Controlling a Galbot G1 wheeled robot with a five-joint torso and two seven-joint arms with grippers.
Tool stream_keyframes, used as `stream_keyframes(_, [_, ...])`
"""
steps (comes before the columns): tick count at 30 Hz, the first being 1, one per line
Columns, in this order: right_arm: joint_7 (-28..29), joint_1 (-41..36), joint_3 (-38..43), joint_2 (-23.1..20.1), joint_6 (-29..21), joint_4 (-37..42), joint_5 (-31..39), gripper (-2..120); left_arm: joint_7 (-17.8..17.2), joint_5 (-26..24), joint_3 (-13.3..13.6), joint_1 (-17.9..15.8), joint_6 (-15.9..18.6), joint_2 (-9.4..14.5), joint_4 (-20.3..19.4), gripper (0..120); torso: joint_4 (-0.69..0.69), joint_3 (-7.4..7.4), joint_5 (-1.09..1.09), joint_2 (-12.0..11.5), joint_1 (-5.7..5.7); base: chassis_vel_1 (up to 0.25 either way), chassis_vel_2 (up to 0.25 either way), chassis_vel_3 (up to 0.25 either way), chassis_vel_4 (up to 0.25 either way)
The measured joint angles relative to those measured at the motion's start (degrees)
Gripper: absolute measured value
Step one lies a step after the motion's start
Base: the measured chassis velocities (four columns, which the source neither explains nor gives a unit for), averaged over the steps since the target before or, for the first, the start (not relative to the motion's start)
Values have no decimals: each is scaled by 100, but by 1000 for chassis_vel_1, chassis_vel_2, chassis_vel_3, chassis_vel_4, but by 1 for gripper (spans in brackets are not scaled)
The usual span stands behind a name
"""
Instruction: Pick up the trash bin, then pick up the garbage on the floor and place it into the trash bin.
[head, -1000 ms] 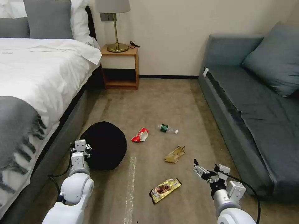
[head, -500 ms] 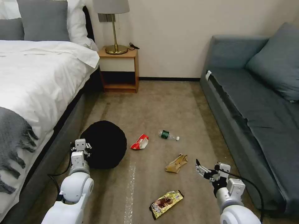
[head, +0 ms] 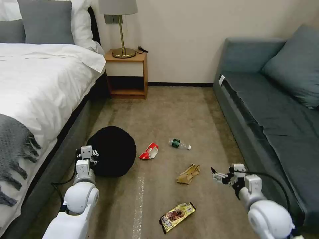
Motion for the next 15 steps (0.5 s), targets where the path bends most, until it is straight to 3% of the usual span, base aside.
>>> stream_keyframes(7, [-337,654,-586,-488,-164,-425,61,100,57,147,-35,18,-55,-20,-8,5,-1,0,0,0,0,0,0,0,0])
stream_keyframes(15, [-661,1837,-2089,-954,-288,-958,-205,100,87,419,-83,74,-85,-191,-44,5,1,1,-2,0,0,0,0,0,0])
